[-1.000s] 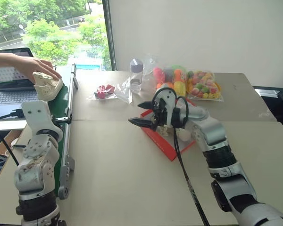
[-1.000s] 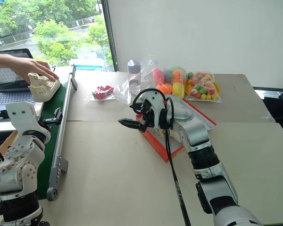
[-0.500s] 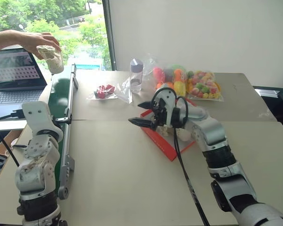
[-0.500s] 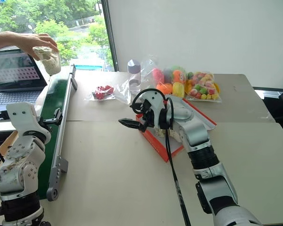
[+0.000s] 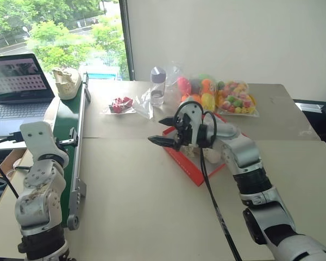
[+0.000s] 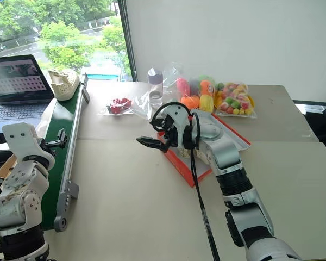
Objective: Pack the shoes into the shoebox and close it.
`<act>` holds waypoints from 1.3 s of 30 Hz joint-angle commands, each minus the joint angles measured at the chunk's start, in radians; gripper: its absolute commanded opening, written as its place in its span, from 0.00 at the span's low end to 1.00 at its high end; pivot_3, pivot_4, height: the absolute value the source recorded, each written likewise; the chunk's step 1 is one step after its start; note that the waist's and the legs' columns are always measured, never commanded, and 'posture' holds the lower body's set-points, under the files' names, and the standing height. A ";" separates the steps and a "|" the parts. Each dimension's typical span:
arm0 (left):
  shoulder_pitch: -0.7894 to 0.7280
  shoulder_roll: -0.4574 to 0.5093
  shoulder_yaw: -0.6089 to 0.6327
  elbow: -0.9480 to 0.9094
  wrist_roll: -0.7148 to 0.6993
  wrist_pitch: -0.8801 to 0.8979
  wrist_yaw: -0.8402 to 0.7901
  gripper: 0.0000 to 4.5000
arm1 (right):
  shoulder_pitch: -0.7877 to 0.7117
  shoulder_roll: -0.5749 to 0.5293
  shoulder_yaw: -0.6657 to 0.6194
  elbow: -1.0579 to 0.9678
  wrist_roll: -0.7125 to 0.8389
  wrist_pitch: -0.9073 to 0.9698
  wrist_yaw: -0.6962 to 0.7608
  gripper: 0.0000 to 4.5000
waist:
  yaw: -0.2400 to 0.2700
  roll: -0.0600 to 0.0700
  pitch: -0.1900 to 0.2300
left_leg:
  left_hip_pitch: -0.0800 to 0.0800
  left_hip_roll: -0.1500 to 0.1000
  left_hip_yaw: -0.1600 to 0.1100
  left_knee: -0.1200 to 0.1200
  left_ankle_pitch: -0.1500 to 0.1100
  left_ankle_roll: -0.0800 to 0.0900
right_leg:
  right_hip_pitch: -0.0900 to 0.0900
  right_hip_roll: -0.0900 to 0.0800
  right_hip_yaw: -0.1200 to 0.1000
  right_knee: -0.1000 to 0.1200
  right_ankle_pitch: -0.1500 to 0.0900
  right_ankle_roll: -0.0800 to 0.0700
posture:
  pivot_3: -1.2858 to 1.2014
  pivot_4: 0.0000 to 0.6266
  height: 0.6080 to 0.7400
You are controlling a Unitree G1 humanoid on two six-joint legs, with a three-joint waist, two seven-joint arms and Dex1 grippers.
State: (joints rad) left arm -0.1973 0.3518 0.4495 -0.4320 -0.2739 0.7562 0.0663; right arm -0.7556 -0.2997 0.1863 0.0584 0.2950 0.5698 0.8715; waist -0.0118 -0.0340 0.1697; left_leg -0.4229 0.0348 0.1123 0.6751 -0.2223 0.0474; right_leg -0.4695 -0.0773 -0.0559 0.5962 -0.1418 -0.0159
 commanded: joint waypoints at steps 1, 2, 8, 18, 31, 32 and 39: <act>0.021 0.022 0.039 -0.007 0.026 -0.036 0.000 1.00 | -0.022 0.002 -0.008 -0.027 0.008 -0.014 -0.001 1.00 | -0.001 0.000 0.000 | 0.000 0.000 0.000 0.000 0.000 0.000 | 0.000 0.000 0.000 0.000 0.000 0.000 | 0.52 0.24 1.00; 0.027 0.027 0.045 -0.003 0.029 -0.038 -0.002 1.00 | -0.023 0.003 -0.008 -0.027 0.008 -0.013 -0.001 1.00 | -0.002 0.000 0.000 | -0.001 0.000 0.000 0.000 0.000 0.000 | -0.001 0.000 0.000 0.000 0.000 0.000 | 0.52 0.24 1.00; 0.062 0.084 0.101 0.093 0.027 -0.111 -0.055 1.00 | -0.024 0.009 -0.004 -0.031 0.011 -0.008 -0.001 1.00 | -0.002 0.000 0.000 | -0.001 0.000 0.000 0.000 0.000 0.000 | -0.002 0.000 0.000 0.000 0.000 -0.001 | 0.52 0.24 1.00; 0.066 0.157 0.145 0.300 -0.022 -0.296 -0.245 1.00 | -0.041 -0.003 -0.022 -0.093 0.076 0.085 0.040 1.00 | 0.000 0.000 0.000 | -0.002 0.000 0.001 0.000 0.000 0.000 | -0.003 -0.001 -0.001 0.000 -0.001 -0.004 | 0.52 0.24 1.00; 0.031 0.212 0.092 0.503 -0.026 -0.393 -0.365 1.00 | -0.031 -0.038 -0.016 -0.139 0.084 0.115 0.023 1.00 | 0.000 0.000 0.000 | -0.003 0.001 0.000 0.000 0.000 -0.001 | -0.003 -0.005 -0.007 0.000 -0.002 -0.007 | 0.52 0.24 1.00; 0.032 0.213 0.085 0.506 -0.025 -0.397 -0.371 1.00 | -0.029 -0.040 -0.017 -0.142 0.085 0.115 0.022 1.00 | 0.000 0.000 0.000 | -0.003 0.001 0.000 0.000 0.000 -0.001 | -0.003 -0.005 -0.007 0.000 -0.002 -0.007 | 0.52 0.24 1.00; 0.023 0.227 0.039 0.533 -0.013 -0.391 -0.407 1.00 | -0.027 -0.048 -0.013 -0.149 0.082 0.114 0.009 1.00 | 0.008 0.000 0.000 | -0.003 0.000 0.000 0.000 0.000 -0.001 | -0.003 -0.008 -0.011 0.001 -0.003 -0.007 | 0.52 0.24 1.00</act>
State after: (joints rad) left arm -0.1585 0.5614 0.5075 0.1003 -0.2978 0.3751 -0.3305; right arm -0.7715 -0.3412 0.1870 -0.0502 0.3674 0.6862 0.8857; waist -0.0041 -0.0339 0.1697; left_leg -0.4253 0.0350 0.1124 0.6751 -0.2225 0.0465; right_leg -0.4727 -0.0865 -0.0675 0.5972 -0.1444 -0.0227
